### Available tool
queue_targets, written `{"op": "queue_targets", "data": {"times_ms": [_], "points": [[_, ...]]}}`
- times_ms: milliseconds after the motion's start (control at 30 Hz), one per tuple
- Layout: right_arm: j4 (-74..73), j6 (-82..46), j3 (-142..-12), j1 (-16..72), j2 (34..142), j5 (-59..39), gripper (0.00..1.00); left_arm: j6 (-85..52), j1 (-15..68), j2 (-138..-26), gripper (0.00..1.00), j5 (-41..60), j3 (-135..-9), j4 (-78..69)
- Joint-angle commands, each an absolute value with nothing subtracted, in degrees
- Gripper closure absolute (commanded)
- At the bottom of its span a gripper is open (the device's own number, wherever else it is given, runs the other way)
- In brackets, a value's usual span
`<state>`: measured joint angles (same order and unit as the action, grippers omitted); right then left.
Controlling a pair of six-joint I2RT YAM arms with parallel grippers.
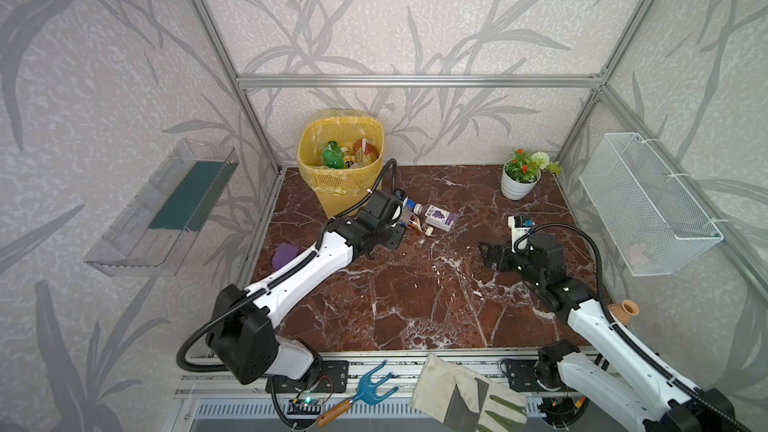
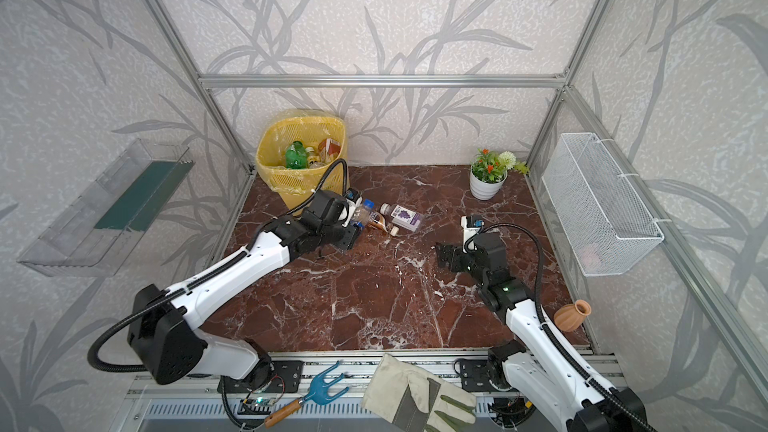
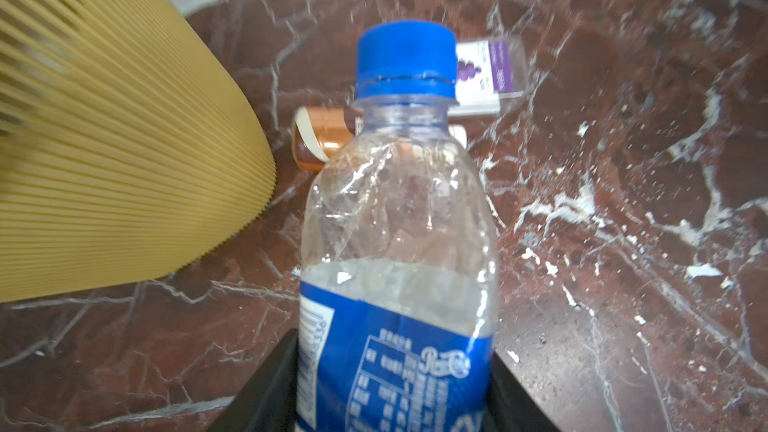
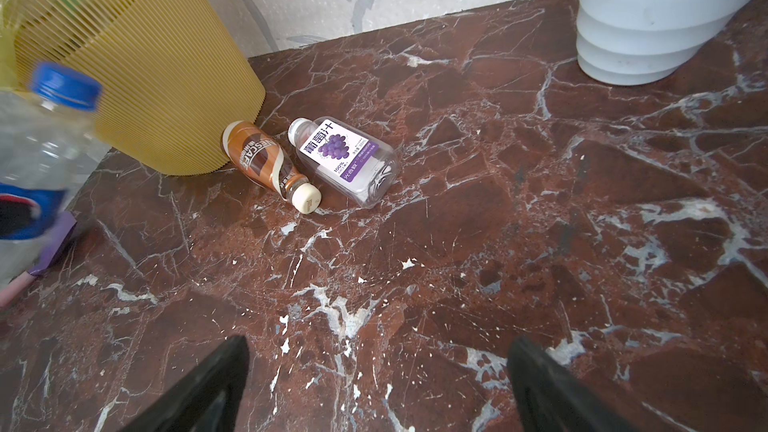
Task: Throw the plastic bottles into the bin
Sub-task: 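Lift the clear bottle with the left gripper over the bin and release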
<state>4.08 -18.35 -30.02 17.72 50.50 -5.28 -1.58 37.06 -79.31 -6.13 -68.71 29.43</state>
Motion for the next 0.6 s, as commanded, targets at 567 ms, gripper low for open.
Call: {"op": "queue_targets", "data": {"times_ms": [567], "points": [[1.58,-18.64,-31.20,17.49,52.13,-7.29,0.03,11.03,33.51,-69.49,0.44,-24.43,-80.92,13.97]]}}
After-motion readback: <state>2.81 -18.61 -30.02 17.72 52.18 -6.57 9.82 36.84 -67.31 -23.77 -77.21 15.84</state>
